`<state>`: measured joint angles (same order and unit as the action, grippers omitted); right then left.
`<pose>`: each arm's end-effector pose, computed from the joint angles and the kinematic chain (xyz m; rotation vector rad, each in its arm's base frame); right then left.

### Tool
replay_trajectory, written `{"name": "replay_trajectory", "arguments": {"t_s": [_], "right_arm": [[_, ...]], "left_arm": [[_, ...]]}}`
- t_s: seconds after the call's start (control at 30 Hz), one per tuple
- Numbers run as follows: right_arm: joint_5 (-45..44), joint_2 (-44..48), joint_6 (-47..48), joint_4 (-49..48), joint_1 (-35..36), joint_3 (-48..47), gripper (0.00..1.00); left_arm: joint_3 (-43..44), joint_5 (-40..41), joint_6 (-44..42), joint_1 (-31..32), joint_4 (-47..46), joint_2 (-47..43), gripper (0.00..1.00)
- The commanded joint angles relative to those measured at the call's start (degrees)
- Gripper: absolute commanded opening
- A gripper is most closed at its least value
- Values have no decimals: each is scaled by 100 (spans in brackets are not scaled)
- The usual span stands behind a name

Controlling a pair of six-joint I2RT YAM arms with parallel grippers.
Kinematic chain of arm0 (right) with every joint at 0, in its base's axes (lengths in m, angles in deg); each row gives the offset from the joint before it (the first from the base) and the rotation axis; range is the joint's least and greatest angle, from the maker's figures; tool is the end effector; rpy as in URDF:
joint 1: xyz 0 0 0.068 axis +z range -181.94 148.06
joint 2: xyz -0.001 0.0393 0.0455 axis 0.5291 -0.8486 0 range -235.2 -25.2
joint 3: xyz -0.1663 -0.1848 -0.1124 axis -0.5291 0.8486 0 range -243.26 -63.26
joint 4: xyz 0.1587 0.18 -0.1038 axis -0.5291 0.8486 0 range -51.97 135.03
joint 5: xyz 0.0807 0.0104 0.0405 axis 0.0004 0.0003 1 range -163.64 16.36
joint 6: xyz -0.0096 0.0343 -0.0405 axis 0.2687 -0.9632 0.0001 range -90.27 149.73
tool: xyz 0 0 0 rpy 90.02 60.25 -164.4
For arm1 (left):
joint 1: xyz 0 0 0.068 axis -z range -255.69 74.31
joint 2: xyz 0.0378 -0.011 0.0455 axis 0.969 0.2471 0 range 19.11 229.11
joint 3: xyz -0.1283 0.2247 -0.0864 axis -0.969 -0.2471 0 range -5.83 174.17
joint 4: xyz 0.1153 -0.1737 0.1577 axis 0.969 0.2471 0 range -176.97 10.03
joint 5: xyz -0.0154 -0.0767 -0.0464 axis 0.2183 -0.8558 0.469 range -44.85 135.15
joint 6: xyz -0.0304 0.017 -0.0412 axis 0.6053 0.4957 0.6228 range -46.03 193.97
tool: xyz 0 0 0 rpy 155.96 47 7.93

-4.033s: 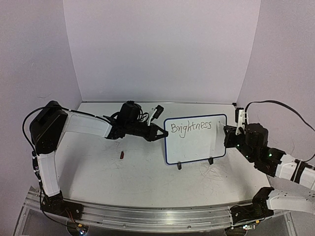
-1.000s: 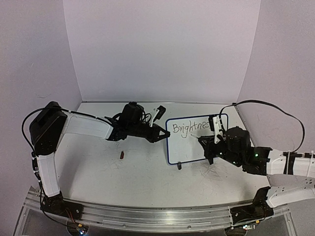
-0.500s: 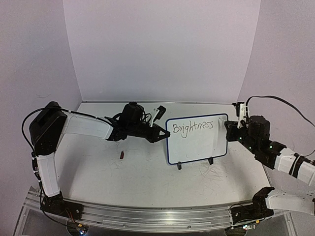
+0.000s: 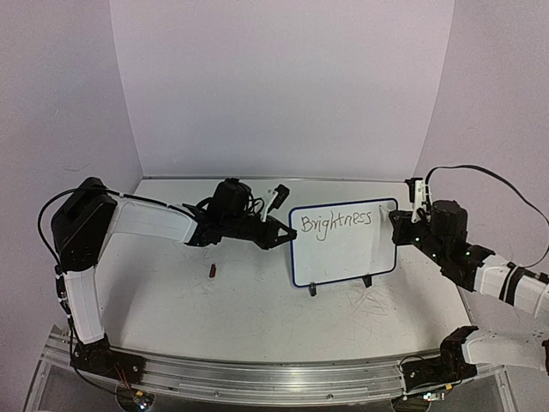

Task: Write a sentence on the whiteboard

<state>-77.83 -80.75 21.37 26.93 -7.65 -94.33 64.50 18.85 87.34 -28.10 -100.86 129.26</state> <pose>0.2061 0.0902 0.2590 -0.1998 1.8056 0.3394 0.2803 -0.3302 0.2042 0.9292 1.9541 -1.1108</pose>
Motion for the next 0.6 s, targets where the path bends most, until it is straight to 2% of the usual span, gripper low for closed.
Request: {"name": "replay_trajectory", "arguments": {"t_s": [0.0, 0.57], "right_arm": [[-48, -77, 66, -311, -30, -87, 0], [-445, -221, -141, -95, -33, -63, 0]], "left_arm": [[-102, 820, -428, -26, 747, 23, 0], [-112, 862, -464, -31, 779, -17, 0]]}}
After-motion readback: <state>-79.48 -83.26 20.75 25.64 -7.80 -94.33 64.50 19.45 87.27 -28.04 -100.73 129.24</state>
